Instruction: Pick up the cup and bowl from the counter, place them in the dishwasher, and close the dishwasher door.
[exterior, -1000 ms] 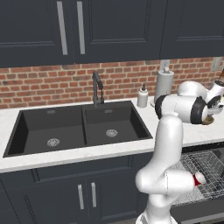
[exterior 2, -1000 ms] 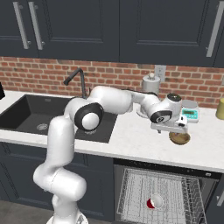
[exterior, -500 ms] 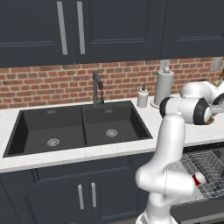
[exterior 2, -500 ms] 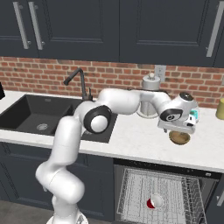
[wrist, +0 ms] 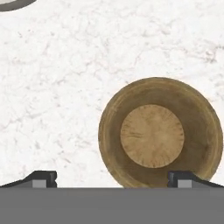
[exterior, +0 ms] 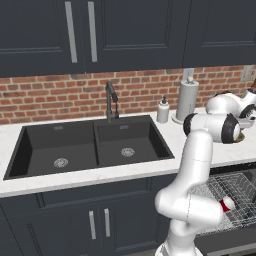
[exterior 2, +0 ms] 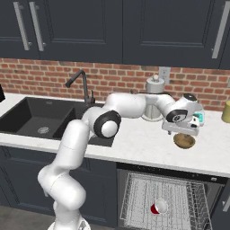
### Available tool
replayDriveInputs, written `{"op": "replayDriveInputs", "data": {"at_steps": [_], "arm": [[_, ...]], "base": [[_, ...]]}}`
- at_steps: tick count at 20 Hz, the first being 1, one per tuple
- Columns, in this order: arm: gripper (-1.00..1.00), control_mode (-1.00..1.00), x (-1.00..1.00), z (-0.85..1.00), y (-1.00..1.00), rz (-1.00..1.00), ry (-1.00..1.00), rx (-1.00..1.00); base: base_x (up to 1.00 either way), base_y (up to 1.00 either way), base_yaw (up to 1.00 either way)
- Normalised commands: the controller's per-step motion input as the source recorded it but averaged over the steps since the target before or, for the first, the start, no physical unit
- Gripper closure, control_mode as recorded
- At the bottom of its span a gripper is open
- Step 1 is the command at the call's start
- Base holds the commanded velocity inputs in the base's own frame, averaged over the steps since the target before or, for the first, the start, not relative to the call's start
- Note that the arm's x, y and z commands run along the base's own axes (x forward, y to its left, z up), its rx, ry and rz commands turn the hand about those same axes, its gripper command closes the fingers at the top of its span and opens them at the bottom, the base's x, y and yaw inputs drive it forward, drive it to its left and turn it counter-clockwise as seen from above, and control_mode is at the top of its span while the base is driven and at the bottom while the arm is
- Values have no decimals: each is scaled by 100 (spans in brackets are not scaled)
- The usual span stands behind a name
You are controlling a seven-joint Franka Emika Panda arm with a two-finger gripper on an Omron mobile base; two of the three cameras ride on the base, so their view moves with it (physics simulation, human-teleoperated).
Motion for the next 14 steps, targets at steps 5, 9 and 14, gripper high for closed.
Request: {"op": "replayDriveInputs", "data": {"at_steps": [5,9,14], "arm": [[-100,-100,22,-45,0,0,3,0],[-100,-100,2,-33,0,0,3,0],[-100,-100,0,-35,0,0,6,0]], "base": [[0,0,0],[0,0,0],[0,0,0]]}}
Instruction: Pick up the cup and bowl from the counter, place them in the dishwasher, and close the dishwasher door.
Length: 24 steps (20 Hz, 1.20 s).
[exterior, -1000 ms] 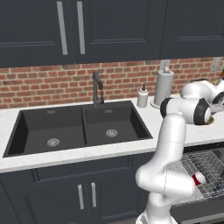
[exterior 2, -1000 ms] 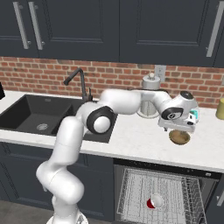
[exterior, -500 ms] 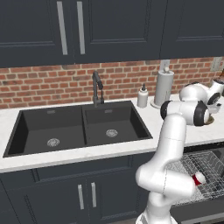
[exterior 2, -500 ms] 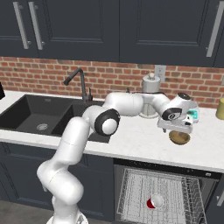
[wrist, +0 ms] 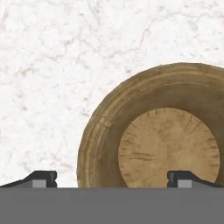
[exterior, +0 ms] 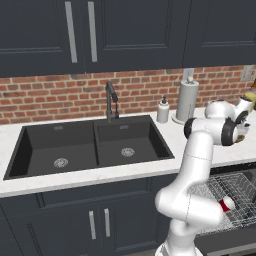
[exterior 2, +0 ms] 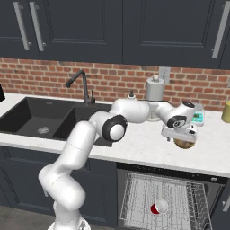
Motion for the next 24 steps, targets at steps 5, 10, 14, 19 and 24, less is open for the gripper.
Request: {"op": "replayDriveInputs", "data": {"at_steps": [5,10,14,19,24], "arm": [[-100,-100,0,-24,0,0,7,0],[-100,-100,0,-13,0,0,8,0],[100,-100,0,-2,0,0,6,0],[100,-100,0,0,0,0,5,0],[100,-100,0,0,0,0,2,0]], "base": [[0,0,0],[0,0,0],[0,0,0],[0,0,0],[0,0,0]]}}
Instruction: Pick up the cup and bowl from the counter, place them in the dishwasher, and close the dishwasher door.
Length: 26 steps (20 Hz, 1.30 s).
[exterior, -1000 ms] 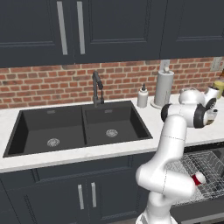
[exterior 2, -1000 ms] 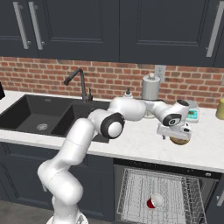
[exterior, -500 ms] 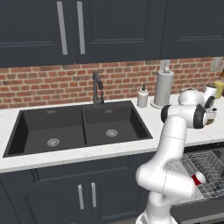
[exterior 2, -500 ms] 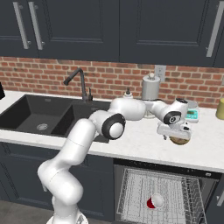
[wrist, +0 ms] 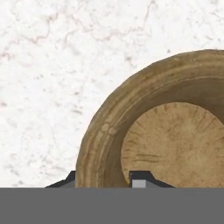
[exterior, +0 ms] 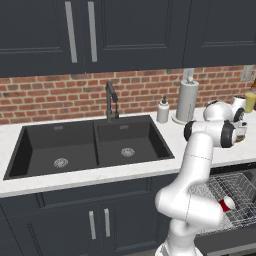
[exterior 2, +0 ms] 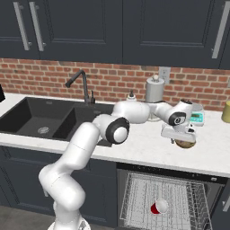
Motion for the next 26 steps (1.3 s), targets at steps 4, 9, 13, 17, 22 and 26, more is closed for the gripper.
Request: {"op": "replayDriveInputs", "data": {"at_steps": [4,9,13,17,22,26], "arm": [[100,-100,-14,0,0,0,-1,1],[100,-100,-79,0,0,7,-12,5],[100,-100,-100,1,0,13,-18,6],[100,-100,-100,0,0,15,-17,5],[100,-100,-100,0,0,17,-18,5],[100,-100,-100,0,0,19,-19,5]], "base": [[0,0,0],[0,0,0],[0,0,0],[0,0,0],[0,0,0],[0,0,0]]}}
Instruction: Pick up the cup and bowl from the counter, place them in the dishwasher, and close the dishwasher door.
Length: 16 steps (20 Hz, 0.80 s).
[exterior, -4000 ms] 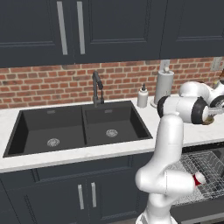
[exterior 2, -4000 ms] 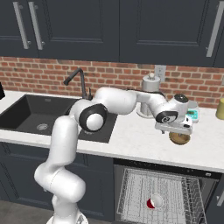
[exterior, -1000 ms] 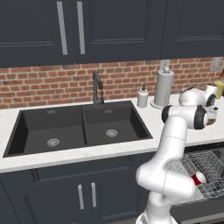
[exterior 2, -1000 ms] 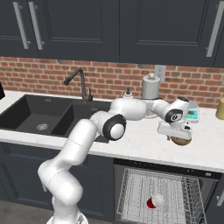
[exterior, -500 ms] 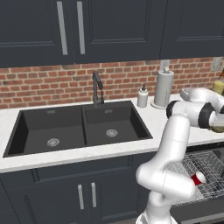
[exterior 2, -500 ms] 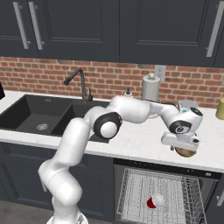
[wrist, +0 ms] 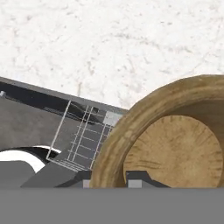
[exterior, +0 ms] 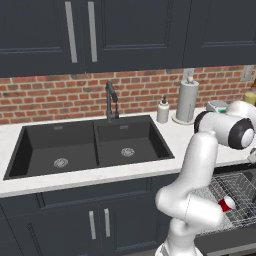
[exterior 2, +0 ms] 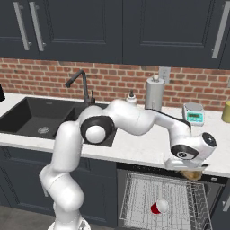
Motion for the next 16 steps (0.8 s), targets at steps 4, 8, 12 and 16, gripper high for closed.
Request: {"op": "replayDriveInputs", "data": {"at_steps": [4,8,12,16], "arm": [[100,-100,-100,0,0,19,-20,5],[100,-100,-100,0,0,19,-20,5],[100,-100,-100,0,0,21,-15,3],[100,-100,-68,-20,0,22,-4,0]], "base": [[0,0,0],[0,0,0],[0,0,0],[0,0,0]]}}
